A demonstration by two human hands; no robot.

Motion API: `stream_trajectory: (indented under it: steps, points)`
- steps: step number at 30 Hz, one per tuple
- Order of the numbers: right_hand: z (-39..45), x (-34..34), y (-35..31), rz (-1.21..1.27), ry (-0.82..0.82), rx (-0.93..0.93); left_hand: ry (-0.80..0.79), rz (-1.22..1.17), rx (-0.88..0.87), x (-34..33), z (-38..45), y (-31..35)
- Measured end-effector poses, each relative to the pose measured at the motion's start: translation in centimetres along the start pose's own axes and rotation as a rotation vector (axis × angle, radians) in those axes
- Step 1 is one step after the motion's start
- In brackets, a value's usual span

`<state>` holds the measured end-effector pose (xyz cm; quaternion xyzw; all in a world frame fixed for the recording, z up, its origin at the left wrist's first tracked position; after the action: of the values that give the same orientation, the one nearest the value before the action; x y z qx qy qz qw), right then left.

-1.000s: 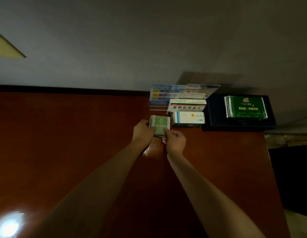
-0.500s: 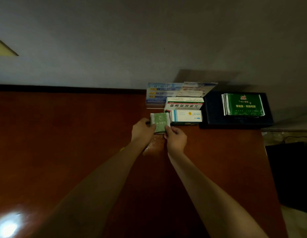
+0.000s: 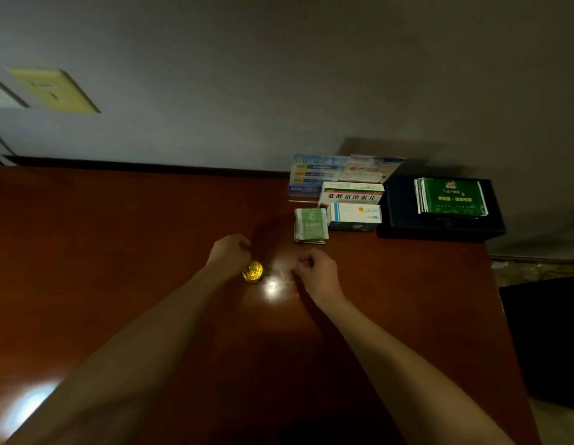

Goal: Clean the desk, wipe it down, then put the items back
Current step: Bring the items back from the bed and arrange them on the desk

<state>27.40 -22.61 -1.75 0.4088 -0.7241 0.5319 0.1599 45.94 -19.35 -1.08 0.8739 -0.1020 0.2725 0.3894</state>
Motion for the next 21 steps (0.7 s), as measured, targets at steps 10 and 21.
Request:
stream_trajectory:
  steps: [10,21]
  points:
    - [-2.3,-2.0,0.4,-0.294,-0.158,0.085,-0.136,0.116,-0.122,-1.5,-3.4,-2.1]
    - [1.4,1.2,1.6,-0.483,-0.111,0.140,0.002,-0.005,-0.143,-2.7,0.7,1.6]
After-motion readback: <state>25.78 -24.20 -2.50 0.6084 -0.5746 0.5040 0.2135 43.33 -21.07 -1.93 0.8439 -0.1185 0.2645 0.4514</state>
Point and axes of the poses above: each hand's wrist, its own z-axis towards the middle knuckle, its own x-axis out of the back of the hand, y = z × x, the point moved 2 cm from there along z, towards the middle knuckle, and after that the axes turned 10 degrees about -z, right-handed, at the moved point
